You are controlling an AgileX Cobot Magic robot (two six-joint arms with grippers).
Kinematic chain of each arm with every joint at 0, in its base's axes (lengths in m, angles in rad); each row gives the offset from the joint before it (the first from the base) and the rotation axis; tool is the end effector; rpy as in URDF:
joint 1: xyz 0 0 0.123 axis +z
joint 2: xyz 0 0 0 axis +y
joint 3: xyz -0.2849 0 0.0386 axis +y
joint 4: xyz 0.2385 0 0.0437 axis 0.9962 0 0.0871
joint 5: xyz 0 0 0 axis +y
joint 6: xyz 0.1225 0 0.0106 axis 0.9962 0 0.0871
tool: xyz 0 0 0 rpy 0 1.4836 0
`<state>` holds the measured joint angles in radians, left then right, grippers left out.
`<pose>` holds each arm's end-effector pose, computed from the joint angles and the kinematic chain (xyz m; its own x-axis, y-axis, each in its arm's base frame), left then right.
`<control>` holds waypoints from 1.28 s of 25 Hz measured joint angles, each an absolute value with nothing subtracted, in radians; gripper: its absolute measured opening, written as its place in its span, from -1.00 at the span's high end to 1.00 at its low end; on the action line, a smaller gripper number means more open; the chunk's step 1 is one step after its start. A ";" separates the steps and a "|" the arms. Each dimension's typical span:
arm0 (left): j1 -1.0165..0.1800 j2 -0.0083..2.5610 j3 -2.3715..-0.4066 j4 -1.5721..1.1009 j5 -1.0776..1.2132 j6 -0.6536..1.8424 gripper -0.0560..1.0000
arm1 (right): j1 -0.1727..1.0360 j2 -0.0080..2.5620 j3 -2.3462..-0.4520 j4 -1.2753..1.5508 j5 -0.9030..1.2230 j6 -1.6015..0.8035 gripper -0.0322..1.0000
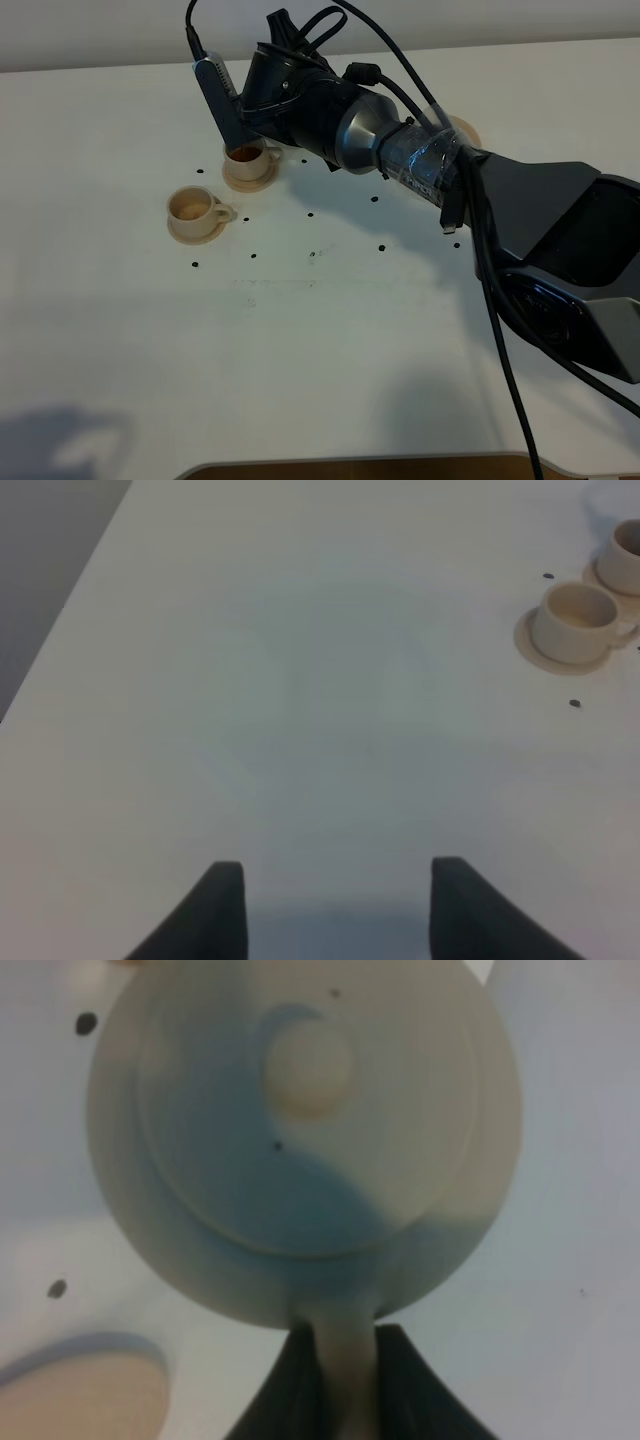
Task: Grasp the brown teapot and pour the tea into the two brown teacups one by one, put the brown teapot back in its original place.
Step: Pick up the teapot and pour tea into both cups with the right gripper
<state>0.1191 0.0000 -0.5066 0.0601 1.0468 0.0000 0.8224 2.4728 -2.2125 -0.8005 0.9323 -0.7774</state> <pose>0.0120 0.0079 0.2618 -0.4386 -0.0222 -0.8984 -0.1520 0.9871 0.0498 0.4258 0.3544 0.1698 0.2220 -0.9267 0.3031 -0.6154 -0.3743 -0.6936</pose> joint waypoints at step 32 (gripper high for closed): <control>0.119 0.000 -0.507 0.060 1.047 0.000 0.06 | 0.822 2.473 -2.213 -0.868 0.877 -0.885 0.76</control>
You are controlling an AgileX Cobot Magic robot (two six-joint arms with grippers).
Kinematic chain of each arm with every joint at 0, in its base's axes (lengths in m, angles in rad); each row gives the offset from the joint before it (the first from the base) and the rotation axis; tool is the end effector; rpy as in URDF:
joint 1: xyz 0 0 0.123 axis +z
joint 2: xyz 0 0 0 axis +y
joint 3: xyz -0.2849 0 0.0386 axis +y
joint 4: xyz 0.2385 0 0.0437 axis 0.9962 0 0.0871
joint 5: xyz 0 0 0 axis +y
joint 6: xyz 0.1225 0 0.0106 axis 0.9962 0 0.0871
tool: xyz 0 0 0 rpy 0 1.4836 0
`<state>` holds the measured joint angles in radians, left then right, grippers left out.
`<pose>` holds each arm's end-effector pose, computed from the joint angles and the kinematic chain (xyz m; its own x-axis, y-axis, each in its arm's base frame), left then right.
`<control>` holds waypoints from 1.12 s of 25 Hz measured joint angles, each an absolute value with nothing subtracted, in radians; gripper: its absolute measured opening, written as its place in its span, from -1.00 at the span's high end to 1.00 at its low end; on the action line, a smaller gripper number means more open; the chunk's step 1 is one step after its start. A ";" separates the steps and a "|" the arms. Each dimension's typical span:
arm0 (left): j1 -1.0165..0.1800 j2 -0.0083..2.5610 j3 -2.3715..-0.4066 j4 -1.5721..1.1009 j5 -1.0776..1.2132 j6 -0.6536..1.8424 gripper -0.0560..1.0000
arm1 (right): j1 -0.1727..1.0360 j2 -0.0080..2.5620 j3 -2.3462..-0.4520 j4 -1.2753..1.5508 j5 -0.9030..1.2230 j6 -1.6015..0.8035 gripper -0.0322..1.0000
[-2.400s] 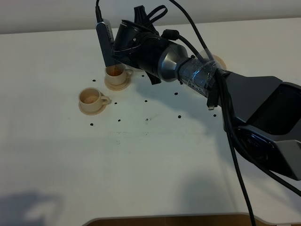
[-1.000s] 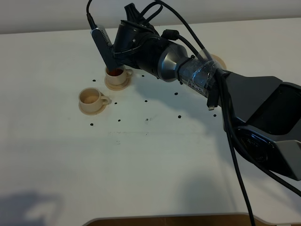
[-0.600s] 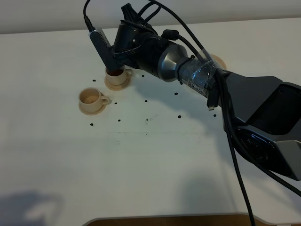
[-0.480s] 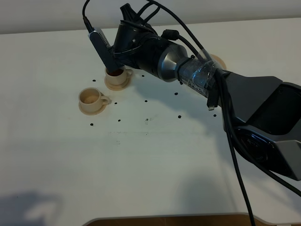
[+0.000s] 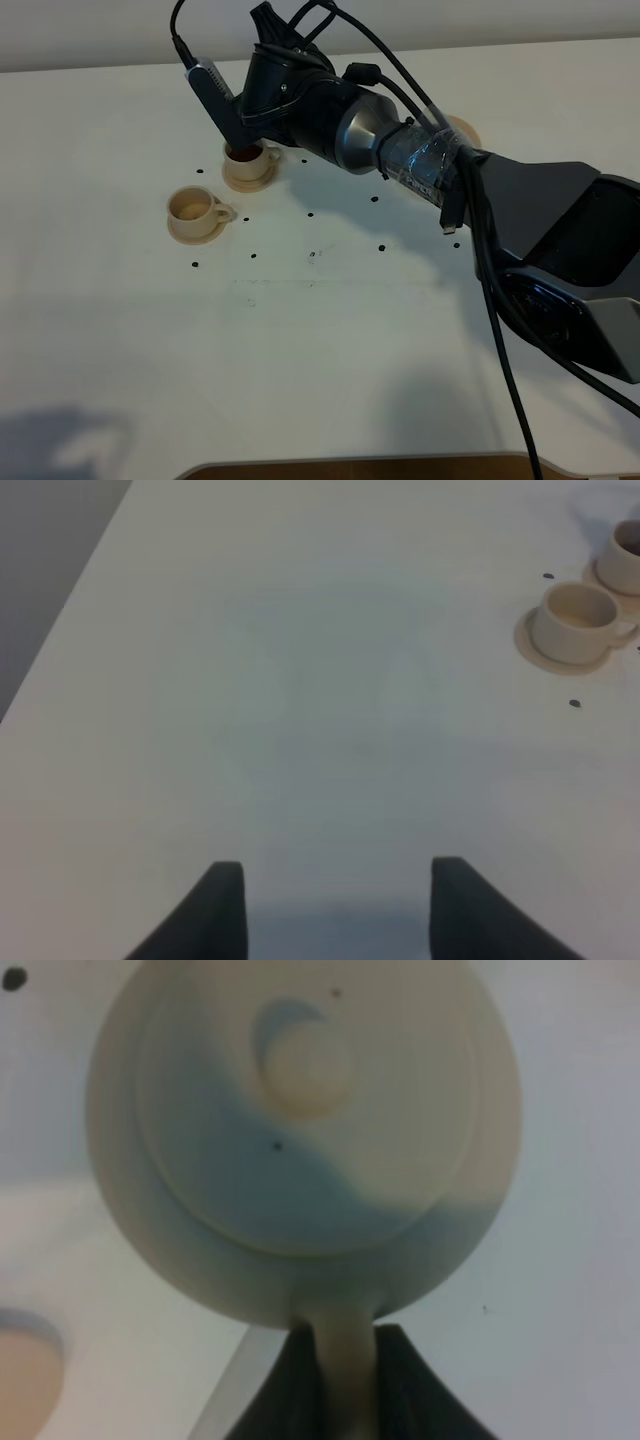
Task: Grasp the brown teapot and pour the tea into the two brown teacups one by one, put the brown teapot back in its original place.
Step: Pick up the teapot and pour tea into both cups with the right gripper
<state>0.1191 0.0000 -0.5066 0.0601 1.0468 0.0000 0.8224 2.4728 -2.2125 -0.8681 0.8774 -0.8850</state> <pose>0.0120 0.0079 0.2618 -0.4386 -0.0222 -0.8984 -0.1520 0.9871 0.0498 0.4312 0.3583 0.1764 0.3049 -0.8606 0.4080 -0.5164 -0.5093 -0.6884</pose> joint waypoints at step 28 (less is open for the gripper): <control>0.119 0.000 -0.507 0.060 1.047 0.000 0.06 | 0.822 2.473 -2.213 -0.871 0.881 -0.856 0.76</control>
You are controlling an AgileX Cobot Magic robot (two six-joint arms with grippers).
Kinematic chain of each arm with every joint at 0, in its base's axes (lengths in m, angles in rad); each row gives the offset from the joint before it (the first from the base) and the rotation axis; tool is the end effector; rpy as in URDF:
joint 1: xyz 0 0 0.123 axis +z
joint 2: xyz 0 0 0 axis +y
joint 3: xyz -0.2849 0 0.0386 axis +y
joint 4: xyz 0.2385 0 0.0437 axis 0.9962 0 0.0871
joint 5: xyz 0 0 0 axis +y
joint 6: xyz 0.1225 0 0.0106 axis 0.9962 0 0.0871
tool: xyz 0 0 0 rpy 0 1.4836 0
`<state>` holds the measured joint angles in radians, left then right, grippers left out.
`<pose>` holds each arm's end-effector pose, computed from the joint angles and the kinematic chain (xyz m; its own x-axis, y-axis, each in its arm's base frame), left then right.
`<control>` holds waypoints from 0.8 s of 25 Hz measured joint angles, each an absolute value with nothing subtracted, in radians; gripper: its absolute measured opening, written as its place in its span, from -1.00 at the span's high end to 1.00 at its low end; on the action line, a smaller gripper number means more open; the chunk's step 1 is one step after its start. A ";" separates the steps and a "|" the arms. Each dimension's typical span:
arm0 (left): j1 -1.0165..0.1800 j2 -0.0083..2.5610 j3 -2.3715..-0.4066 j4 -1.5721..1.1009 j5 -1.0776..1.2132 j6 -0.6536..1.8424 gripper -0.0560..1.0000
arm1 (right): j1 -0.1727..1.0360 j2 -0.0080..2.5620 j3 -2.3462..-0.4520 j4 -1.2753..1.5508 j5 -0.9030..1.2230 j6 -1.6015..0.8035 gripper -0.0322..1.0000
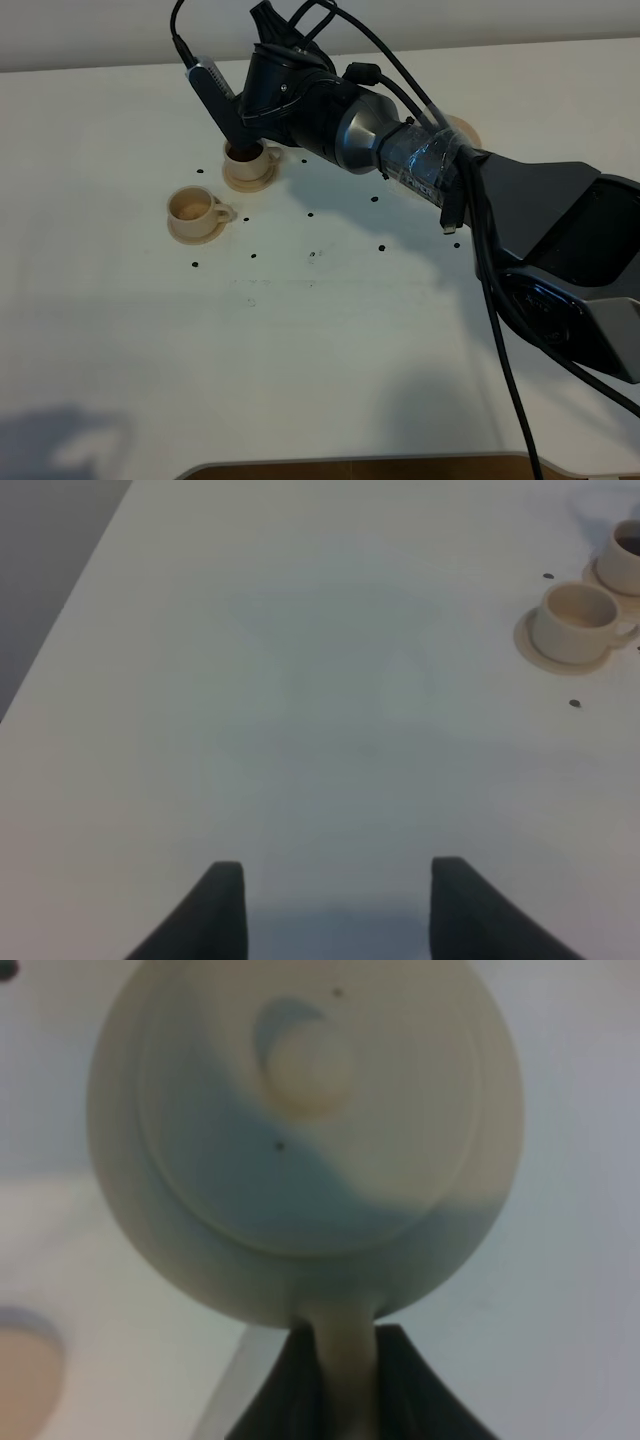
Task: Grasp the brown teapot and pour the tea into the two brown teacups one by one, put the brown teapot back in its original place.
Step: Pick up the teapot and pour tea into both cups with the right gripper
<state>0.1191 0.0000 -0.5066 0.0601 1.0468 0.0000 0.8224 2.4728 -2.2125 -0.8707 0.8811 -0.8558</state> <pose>0.0120 0.0079 0.2618 -0.4386 -0.0222 -0.8984 -0.1520 0.9871 0.0498 0.4313 0.3578 0.1765 0.2874 -0.8743 0.3912 -0.5258 -0.4854 -0.6985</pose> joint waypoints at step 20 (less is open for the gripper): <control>0.119 0.000 -0.507 0.060 1.047 0.000 0.06 | 0.832 2.473 -2.229 -0.723 1.043 -0.627 0.76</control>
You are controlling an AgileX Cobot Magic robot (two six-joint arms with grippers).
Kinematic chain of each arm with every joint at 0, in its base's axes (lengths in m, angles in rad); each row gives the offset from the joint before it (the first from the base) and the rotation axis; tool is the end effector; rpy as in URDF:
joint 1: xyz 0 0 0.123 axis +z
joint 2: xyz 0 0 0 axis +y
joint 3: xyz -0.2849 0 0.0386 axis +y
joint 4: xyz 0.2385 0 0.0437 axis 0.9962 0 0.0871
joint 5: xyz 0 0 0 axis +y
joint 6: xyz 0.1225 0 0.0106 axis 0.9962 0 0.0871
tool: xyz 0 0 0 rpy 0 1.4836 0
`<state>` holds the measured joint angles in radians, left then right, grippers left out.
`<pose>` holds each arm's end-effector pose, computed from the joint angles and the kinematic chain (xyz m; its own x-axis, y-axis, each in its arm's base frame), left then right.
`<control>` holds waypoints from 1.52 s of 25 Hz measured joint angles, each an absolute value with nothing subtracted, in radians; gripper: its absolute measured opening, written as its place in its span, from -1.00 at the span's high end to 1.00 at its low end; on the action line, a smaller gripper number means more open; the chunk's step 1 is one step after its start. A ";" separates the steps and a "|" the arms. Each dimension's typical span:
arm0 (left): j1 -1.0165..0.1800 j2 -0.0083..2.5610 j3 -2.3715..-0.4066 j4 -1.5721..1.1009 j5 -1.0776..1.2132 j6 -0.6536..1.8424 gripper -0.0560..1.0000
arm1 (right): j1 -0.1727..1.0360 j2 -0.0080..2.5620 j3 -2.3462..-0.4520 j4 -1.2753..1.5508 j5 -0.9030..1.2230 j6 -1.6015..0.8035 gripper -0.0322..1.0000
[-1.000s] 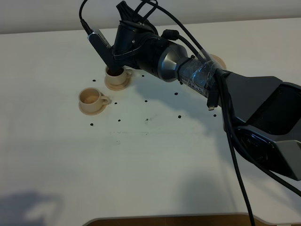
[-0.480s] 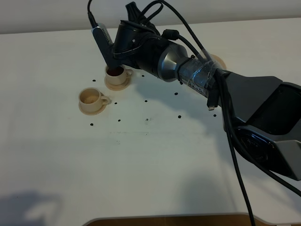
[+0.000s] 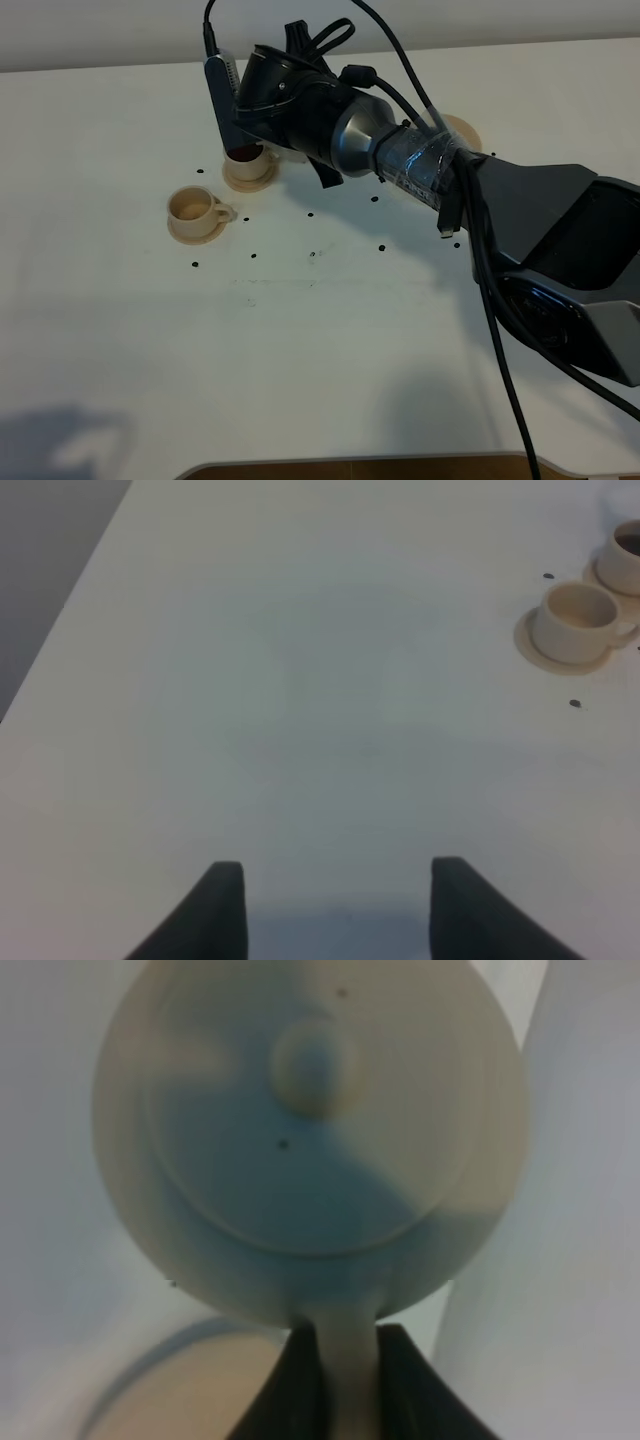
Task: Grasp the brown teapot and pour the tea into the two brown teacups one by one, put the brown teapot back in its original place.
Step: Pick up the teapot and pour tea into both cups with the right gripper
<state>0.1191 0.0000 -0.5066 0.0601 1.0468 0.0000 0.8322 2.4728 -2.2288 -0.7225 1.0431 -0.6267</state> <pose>0.0120 0.0079 0.2618 -0.4386 -0.0222 -0.8984 -0.1520 0.9871 0.0498 0.4142 0.3505 0.1657 0.0680 -0.9794 0.1901 -0.7214 -0.1799 -0.6687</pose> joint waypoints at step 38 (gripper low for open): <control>0.119 0.000 -0.507 0.060 1.047 0.000 0.06 | 0.733 2.464 -2.373 -0.109 1.230 -0.298 0.76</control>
<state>0.1191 0.0000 -0.5066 0.0601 1.0468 0.0000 0.7333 2.4636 -2.3726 -0.1092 1.2301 -0.2978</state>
